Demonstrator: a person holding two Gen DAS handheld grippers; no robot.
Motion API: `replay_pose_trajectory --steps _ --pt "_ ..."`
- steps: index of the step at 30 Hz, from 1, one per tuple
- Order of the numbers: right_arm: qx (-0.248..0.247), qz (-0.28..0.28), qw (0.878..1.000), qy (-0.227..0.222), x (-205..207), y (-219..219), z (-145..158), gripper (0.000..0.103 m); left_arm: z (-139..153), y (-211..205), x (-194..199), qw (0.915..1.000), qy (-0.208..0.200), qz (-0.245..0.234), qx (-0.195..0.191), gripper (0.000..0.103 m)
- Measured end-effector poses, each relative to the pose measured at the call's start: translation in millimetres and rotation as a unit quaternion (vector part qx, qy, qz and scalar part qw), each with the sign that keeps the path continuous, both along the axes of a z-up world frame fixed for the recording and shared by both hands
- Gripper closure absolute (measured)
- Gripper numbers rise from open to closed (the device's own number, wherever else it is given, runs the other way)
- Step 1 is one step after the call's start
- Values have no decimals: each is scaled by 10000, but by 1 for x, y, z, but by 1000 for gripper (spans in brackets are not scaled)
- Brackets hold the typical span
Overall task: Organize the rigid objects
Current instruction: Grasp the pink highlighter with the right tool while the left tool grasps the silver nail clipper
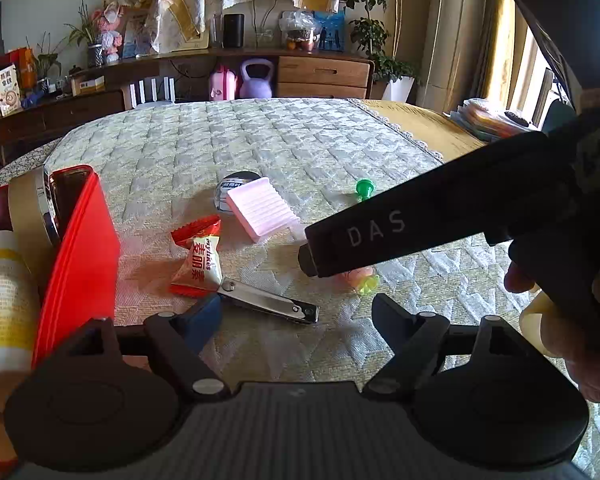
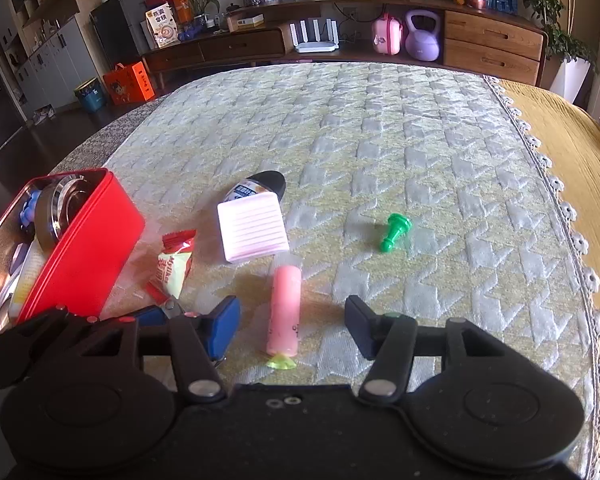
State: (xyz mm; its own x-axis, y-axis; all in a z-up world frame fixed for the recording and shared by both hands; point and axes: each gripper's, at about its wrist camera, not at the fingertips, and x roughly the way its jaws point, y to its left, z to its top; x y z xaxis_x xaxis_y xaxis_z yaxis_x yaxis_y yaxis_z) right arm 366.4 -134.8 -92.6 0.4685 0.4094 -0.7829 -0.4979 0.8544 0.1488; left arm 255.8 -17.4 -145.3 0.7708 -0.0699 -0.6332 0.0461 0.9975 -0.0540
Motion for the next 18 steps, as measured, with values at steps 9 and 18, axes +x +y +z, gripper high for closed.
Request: replay_pose_trajectory --steps 9,18 --pt "-261 -36 9993 -271 1 10 -2 73 1 -3 5 9994 -91 213 276 52" --pt "-272 -178 9987 -381 -2 3 -4 88 4 7 6 9984 -103 507 229 87"
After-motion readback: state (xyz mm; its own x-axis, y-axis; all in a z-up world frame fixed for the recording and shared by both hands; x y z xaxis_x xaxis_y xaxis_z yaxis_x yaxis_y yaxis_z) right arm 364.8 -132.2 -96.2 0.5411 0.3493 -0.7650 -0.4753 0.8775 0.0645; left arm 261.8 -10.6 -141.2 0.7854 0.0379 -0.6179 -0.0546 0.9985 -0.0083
